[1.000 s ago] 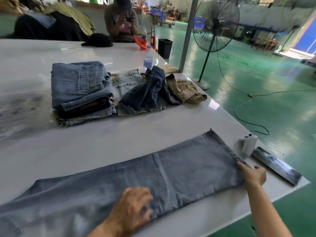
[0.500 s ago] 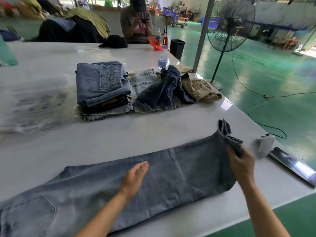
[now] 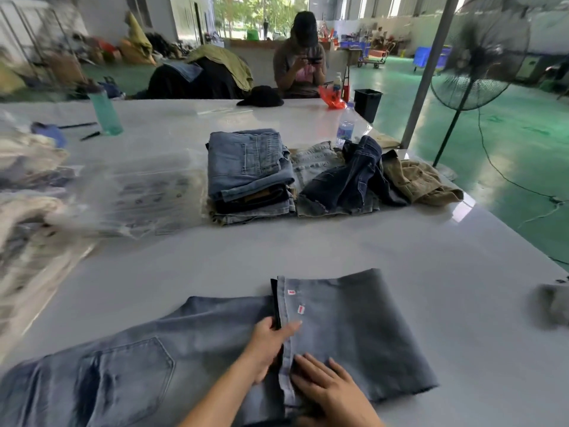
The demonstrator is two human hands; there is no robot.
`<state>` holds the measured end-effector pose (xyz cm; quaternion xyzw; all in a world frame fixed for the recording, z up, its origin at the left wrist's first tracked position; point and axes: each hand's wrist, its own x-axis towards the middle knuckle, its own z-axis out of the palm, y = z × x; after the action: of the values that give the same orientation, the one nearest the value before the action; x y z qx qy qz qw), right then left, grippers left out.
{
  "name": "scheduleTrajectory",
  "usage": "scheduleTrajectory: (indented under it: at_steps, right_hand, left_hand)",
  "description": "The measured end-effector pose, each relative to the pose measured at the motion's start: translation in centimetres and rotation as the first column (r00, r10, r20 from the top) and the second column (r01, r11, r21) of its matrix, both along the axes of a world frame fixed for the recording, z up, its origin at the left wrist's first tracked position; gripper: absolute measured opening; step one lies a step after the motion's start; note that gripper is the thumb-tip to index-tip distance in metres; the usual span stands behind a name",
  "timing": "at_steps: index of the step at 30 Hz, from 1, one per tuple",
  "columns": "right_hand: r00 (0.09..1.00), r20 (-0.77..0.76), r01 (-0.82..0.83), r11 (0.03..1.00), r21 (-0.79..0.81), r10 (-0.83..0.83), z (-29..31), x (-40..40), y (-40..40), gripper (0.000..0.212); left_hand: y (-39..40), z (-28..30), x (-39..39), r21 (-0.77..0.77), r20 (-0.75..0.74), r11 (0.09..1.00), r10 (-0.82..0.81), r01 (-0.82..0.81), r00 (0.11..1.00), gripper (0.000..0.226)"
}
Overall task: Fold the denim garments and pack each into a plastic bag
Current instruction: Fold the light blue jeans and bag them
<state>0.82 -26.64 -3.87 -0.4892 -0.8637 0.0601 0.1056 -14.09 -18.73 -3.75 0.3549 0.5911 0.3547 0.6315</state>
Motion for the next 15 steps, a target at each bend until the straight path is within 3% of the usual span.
scheduleTrajectory:
  at_steps: [1, 2, 3, 5, 7, 9, 11, 15]
  right_hand:
    - [1.000, 0.012, -0.004, 1.000, -0.028, 0.004, 0.9, 0.2, 0.3, 0.043]
    - [0.998, -0.064, -0.023, 0.995, -0.093, 0.018, 1.7, 0.6, 0.6, 0.040]
    - [0.990, -0.131, -0.063, 0.996, -0.059, 0.055, 1.6, 1.1, 1.2, 0.037]
    - [0.970, -0.221, 0.108, 0.994, 0.030, -0.099, 1.7, 1.4, 2.3, 0.043]
    - [0.933, -0.106, 0.352, 0.933, 0.079, -0.343, 2.5, 2.0, 3.4, 0.050]
    - [0.840, 0.118, 0.535, 0.844, -0.016, -0.530, 1.8, 3.8, 4.7, 0.052]
    - [0.779, 0.230, 0.617, 0.778, -0.117, -0.583, 0.7, 5.0, 4.9, 0.055]
    - [0.780, 0.357, 0.609, 0.756, -0.241, -0.514, -1.1, 4.5, 4.4, 0.059]
  left_hand:
    - [-0.2, 0.0, 0.3, 0.053, -0.133, 0.999, 0.002, 0.005, 0.991, 0.030]
    - [-0.3, 0.1, 0.7, 0.093, -0.256, 0.995, -0.007, 0.032, 0.967, 0.029]
    - [-0.2, 0.2, 1.0, 0.125, -0.371, 0.989, -0.021, 0.072, 0.928, 0.024]
    - [-0.3, 0.8, 1.1, 0.195, -0.541, 0.971, -0.013, 0.141, 0.841, 0.011]
    - [-0.7, 1.4, 1.0, 0.313, -0.548, 0.940, 0.063, 0.135, 0.834, 0.008]
    - [-1.6, 1.8, 0.3, 0.426, -0.476, 0.902, 0.163, 0.064, 0.864, 0.018]
    - [-2.2, 1.3, -1.6, 0.421, -0.448, 0.907, 0.229, -0.023, 0.864, 0.018]
    - [-3.0, -0.4, -4.9, 0.200, -0.501, 0.979, 0.144, -0.048, 0.853, 0.004]
